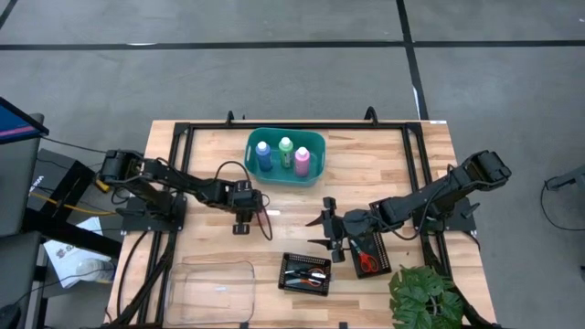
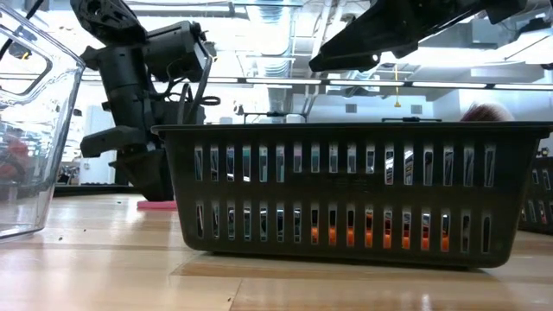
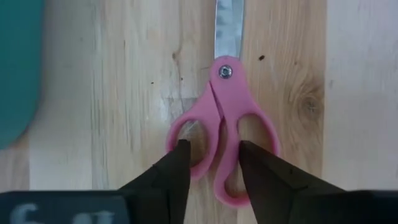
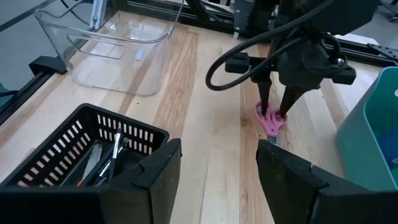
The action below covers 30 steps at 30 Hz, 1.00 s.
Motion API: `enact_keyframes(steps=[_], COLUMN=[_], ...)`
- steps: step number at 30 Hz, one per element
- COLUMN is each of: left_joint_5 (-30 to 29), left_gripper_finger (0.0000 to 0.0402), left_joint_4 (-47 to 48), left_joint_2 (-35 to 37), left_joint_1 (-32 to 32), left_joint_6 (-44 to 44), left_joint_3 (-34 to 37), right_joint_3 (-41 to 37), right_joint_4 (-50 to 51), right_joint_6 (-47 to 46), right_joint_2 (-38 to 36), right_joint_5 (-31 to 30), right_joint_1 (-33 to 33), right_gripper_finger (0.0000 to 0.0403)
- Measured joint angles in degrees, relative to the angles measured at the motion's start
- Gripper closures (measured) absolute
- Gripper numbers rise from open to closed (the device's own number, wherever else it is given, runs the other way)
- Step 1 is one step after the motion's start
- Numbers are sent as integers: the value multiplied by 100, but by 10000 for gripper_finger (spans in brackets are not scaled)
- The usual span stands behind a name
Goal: Pick & Place Paint Supplies
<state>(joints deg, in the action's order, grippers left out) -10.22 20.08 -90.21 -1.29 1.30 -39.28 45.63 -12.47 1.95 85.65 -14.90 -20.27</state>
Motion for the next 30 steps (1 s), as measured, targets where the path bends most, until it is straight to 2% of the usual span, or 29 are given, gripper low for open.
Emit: enact_keyframes(steps=[2,6,8,19,25,30], left_joint_5=[72,177,116,-92,-467,-541], left_gripper_finger=[288,364,389,401,401,401], left_joint_4=[-9,-35,-232,-440,-619,-752], left_joint_2=[-2,-5,-13,-24,-39,-37], left_joint_1=[5,3,11,-13,-213,-356], left_joint_6=[25,22,-9,-24,-26,-133], left_joint_3=[2,6,-9,17,28,28], right_joint_3=[0,0,0,-2,-2,-2], right_joint_4=[2,2,2,25,24,19], right_joint_6=[0,-1,-1,-2,-2,-2], right_joint_2=[0,0,0,0,0,0], right_joint_5=[0,0,0,0,0,0], right_joint_1=[0,-2,-2,-2,0,0], right_gripper_finger=[207,207,207,207,207,207])
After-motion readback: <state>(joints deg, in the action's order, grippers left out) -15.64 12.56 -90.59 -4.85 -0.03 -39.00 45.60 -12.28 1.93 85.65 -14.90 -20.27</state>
